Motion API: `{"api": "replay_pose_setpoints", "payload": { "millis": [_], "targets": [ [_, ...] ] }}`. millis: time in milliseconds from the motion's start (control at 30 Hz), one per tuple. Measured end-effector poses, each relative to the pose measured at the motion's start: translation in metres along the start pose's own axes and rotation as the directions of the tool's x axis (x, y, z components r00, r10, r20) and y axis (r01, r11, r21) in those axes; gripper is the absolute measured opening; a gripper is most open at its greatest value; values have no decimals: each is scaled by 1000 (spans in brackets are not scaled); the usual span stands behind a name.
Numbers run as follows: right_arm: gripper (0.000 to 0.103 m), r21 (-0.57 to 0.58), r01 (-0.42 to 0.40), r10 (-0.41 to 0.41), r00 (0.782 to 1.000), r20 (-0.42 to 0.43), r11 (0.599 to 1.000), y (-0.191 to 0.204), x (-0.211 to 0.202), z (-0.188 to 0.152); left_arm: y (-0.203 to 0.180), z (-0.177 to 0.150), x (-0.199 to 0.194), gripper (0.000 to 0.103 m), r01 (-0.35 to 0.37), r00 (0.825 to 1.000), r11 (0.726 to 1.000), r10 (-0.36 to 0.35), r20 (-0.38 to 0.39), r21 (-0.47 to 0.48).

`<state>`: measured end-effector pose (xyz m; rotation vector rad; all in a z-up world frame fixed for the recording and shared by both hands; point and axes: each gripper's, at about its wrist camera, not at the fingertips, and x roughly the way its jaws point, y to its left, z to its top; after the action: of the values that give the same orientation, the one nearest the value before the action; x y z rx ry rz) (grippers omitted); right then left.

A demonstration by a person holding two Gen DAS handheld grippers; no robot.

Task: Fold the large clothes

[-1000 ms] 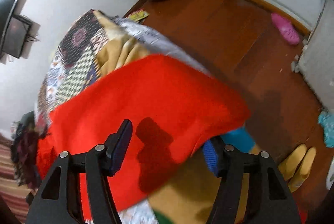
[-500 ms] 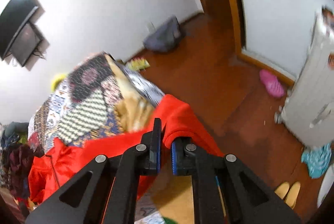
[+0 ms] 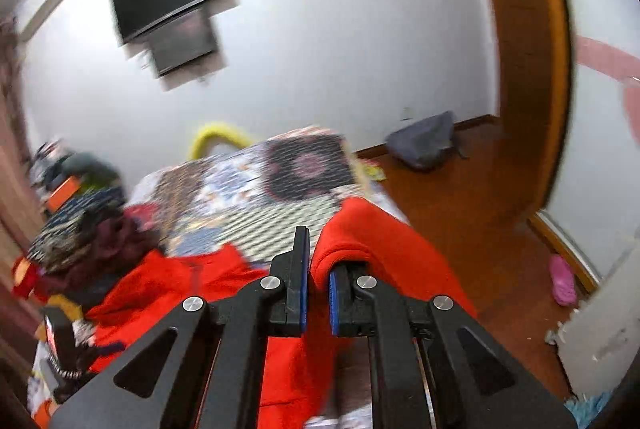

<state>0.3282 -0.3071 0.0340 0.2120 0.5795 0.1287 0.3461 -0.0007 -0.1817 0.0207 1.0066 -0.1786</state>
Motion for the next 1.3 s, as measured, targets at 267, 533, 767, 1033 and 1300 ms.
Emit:
{"api": "replay_pose_setpoints", "payload": {
  "millis": [267, 533, 767, 1033, 1300],
  "targets": [
    [8, -47, -160, 144, 960, -239, 986, 68, 58, -58, 9, -4, -57, 80, 16, 992, 1000, -19, 124, 26],
    [12, -84, -209, 135, 841, -524, 974, 93, 94, -128, 16, -26, -77, 80, -38, 988, 997, 27, 155, 64],
    [38, -90, -238, 150, 819, -554, 967, 85, 73, -129, 23, -35, -74, 80, -48, 990, 998, 41, 138, 44],
    [51, 15, -154, 148, 906, -398, 988, 38, 48, -85, 19, -29, -76, 80, -41, 987, 999, 35, 158, 31],
    [51, 269, -6, 122, 901, -417, 963, -40, 76, -85, 14, -22, -77, 81, -29, 985, 999, 23, 172, 29]
  ]
}}
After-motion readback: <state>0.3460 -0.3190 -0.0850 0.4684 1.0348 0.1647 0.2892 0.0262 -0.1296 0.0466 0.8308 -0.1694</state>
